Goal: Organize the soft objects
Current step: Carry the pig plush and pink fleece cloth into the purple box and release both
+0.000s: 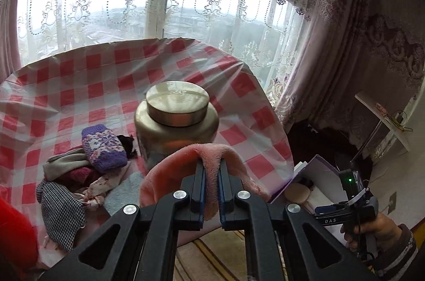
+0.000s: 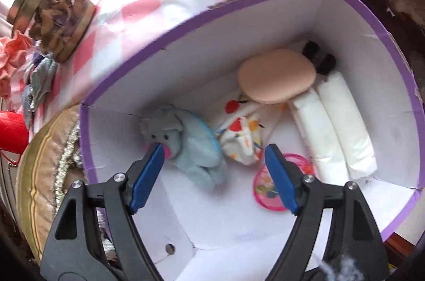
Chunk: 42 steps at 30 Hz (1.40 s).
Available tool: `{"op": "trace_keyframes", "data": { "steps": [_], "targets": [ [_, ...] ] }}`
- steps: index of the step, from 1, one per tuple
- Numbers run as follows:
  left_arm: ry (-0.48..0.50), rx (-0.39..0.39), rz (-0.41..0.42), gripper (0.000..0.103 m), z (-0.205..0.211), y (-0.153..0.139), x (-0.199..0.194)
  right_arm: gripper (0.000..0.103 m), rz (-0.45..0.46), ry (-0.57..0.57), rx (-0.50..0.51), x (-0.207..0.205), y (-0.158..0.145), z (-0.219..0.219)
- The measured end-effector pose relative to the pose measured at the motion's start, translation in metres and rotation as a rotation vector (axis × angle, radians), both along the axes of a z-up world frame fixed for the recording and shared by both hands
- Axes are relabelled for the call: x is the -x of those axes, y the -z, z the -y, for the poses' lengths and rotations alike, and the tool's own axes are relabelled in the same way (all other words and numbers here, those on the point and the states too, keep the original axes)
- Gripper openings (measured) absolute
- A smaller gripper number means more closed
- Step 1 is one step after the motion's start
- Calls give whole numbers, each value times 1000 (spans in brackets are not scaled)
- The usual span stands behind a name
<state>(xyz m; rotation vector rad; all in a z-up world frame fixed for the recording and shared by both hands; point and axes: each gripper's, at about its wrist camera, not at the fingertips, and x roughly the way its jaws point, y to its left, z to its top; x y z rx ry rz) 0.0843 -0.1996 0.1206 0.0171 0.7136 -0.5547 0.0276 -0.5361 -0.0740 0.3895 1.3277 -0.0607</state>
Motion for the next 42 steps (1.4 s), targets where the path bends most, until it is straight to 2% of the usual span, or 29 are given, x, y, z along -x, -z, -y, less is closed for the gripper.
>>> {"op": "trace_keyframes", "data": {
  "steps": [4, 10, 17, 19, 21, 22, 23, 24, 25, 27, 28, 29, 30, 36, 42],
  "targets": [
    [116, -1, -26, 8, 41, 4, 9, 80, -49, 17, -10, 14, 9, 14],
    [261, -6, -93, 8, 95, 22, 18, 80, -46, 16, 172, 38, 0, 32],
    [414, -24, -113, 8, 143, 33, 33, 80, -16, 52, 162, 56, -12, 62],
    [474, -104, -133, 10, 157, 48, 38, 80, -12, 62, 160, 63, -14, 71],
    [501, -263, -181, 12, 169, 78, 39, 80, -10, 70, 152, 62, -15, 71],
    [488, -329, -203, 18, 170, 93, 39, 80, -8, 72, 146, 58, -11, 68],
    [474, -377, -240, 29, 170, 108, 37, 80, -6, 72, 140, 58, -10, 68],
    [461, -389, -278, 30, 166, 117, 33, 80, -4, 72, 135, 59, -10, 69],
    [447, -368, -304, 30, 160, 119, 29, 80, -2, 70, 131, 57, -13, 66],
    [425, -298, -317, 39, 145, 111, 23, 80, 6, 63, 122, 58, -15, 62],
    [411, -271, -311, 56, 137, 106, 21, 80, 14, 59, 115, 52, -8, 53],
    [397, -251, -304, 71, 130, 102, 19, 80, 21, 56, 109, 51, -14, 43],
    [386, -236, -301, 74, 123, 99, 18, 80, 26, 53, 104, 48, -15, 39],
    [300, -174, -357, 74, 91, 104, 9, 80, 98, 11, 83, 27, -25, 12],
    [234, -94, -355, 74, 61, 97, 9, 80, 139, -89, 138, -15, -30, -27]
  ]
}}
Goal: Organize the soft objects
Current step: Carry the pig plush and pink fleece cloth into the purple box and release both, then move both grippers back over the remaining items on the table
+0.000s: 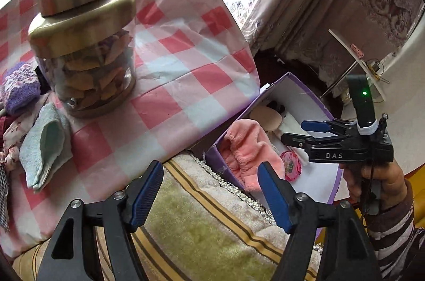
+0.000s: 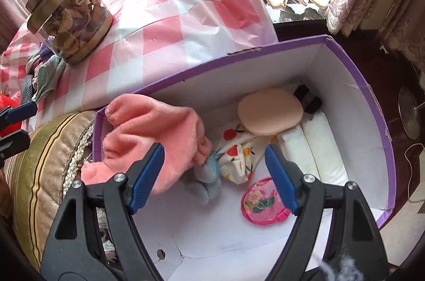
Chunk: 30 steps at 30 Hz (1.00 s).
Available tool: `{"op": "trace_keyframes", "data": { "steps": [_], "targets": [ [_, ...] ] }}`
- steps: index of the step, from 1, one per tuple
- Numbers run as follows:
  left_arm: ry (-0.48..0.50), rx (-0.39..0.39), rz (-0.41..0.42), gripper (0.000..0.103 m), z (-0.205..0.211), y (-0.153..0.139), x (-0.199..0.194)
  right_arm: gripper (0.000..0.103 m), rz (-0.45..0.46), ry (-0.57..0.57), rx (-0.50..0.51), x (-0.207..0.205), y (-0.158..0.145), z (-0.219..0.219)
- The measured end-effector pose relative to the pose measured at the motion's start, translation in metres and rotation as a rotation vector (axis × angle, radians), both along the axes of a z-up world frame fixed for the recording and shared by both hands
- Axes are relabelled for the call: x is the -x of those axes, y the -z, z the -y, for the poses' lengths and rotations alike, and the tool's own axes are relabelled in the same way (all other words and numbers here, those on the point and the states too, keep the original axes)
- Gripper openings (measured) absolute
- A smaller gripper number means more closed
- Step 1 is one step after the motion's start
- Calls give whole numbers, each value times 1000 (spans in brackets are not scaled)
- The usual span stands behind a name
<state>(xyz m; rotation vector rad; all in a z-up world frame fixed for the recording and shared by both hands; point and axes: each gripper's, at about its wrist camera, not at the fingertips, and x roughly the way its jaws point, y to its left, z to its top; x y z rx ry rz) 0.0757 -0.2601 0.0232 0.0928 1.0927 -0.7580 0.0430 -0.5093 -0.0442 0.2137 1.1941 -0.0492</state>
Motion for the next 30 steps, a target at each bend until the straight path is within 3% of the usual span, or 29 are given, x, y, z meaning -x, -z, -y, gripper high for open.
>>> {"op": "trace_keyframes", "data": {
  "steps": [8, 12, 17, 21, 30],
  "targets": [
    [-66, 46, -6, 74, -38, -2, 6, 80, -239, -144, 133, -49, 64, -46],
    [-104, 76, -19, 74, -57, -1, 3, 80, -292, -159, 177, -58, 84, -55],
    [-124, 107, -53, 74, -65, 4, -3, 92, -294, -162, 235, -65, 93, -64],
    [-127, 124, -37, 74, -70, 0, -1, 93, -259, -118, 222, -61, 84, -58],
    [-227, 167, -5, 74, -116, -9, -8, 93, -94, -23, 155, -26, 10, -33]
  ]
}}
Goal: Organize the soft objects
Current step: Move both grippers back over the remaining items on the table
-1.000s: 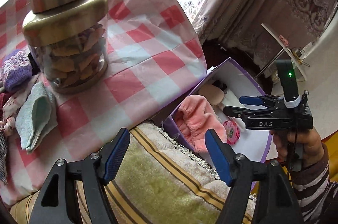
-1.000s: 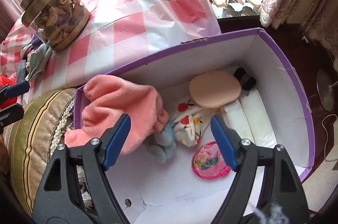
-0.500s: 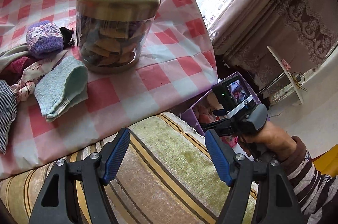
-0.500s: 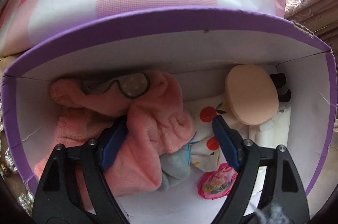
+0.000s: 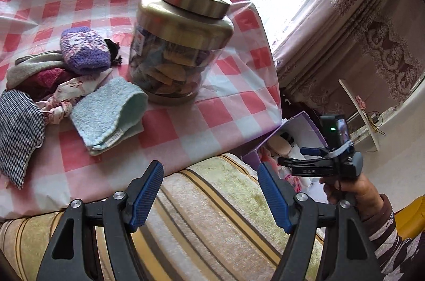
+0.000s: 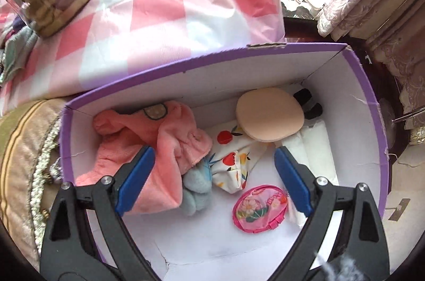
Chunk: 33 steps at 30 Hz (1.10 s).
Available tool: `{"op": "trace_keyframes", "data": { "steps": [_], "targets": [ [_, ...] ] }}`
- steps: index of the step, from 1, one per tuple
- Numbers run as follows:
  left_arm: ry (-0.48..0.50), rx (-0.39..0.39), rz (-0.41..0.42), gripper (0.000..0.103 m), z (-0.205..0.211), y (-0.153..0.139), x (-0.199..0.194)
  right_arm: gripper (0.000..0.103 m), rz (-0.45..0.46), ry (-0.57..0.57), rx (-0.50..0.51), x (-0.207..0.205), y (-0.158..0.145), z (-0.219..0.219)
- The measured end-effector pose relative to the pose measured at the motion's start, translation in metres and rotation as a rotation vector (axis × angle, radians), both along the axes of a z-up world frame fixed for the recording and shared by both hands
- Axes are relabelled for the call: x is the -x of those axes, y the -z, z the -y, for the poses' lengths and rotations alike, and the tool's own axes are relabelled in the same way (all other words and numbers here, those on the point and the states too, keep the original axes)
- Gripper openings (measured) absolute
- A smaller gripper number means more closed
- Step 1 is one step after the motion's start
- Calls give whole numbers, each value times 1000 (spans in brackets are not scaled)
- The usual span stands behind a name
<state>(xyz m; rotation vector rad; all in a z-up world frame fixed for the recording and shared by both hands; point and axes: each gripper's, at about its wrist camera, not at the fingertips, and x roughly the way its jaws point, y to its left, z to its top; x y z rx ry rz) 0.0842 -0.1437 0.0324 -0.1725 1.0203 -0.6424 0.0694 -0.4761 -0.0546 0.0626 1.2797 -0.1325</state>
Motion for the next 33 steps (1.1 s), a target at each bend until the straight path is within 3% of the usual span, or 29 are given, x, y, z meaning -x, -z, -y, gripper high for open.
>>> {"op": "trace_keyframes", "data": {
  "steps": [7, 14, 22, 29, 33],
  "targets": [
    [-208, -6, 49, 74, -74, -6, -8, 93, 105, -16, -63, 16, -47, -6],
    [-373, -2, 76, 74, -134, -10, -13, 93, 213, -139, -131, 9, -88, -44],
    [-410, -6, 101, 74, -149, -10, -19, 93, 291, -315, -154, -1, -117, -111],
    [-427, 10, 85, 74, -160, -3, -20, 93, 286, -441, -182, -14, -118, -170],
    [-398, 65, 46, 74, -156, 2, -24, 93, 285, -503, -171, -23, -115, -200]
  ]
}}
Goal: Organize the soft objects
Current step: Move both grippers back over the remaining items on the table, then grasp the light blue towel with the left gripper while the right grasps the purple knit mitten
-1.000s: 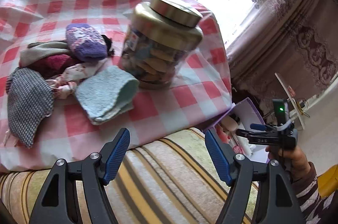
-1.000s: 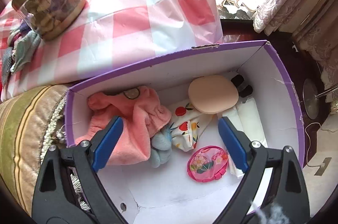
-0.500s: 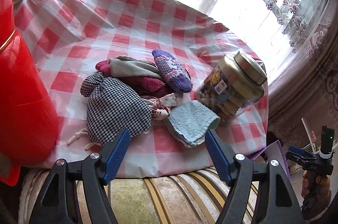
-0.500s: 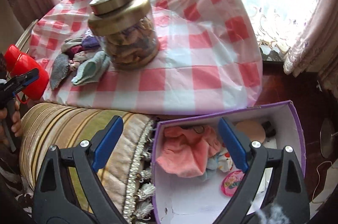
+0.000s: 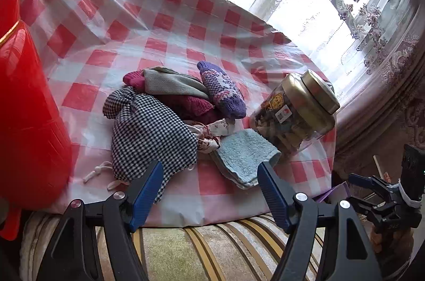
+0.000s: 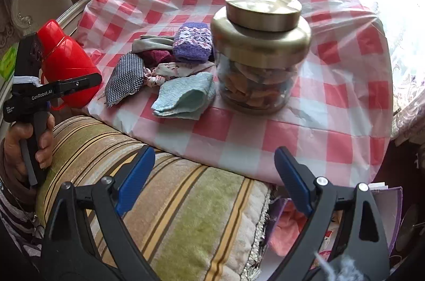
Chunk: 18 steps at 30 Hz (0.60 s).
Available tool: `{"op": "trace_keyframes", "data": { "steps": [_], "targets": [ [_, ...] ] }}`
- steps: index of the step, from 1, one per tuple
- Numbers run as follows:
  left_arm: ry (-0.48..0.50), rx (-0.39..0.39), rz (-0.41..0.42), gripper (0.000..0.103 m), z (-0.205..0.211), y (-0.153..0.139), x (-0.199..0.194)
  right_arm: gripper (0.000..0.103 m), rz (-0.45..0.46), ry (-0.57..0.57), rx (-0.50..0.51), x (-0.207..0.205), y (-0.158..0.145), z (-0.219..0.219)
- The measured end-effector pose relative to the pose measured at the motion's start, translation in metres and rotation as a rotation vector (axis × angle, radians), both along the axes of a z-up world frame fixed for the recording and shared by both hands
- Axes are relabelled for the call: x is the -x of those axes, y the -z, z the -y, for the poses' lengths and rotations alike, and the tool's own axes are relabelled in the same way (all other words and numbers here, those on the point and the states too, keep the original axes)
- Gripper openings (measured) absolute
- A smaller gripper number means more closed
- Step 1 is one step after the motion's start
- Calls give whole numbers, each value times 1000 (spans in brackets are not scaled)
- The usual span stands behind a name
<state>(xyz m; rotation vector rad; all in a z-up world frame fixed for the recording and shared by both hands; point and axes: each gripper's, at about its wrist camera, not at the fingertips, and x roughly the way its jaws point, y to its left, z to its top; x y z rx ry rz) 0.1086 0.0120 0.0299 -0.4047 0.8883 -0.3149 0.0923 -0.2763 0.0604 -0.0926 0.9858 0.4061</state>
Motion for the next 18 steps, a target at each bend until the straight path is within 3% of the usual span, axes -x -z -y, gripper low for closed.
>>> {"op": "trace_keyframes", "data": {
  "steps": [4, 10, 15, 18],
  "targets": [
    [69, 112, -97, 74, 17, 16, -16, 93, 9, -13, 5, -14, -2, -20],
    [66, 215, -279, 66, 40, 56, -56, 93, 79, -73, -2, -25, -25, -52],
    [74, 197, -336, 63, 64, 74, -78, 93, 114, -89, -18, -39, -39, -73],
    [83, 174, -374, 47, 76, 84, -83, 93, 131, -96, -15, -49, -43, -86]
  ]
}}
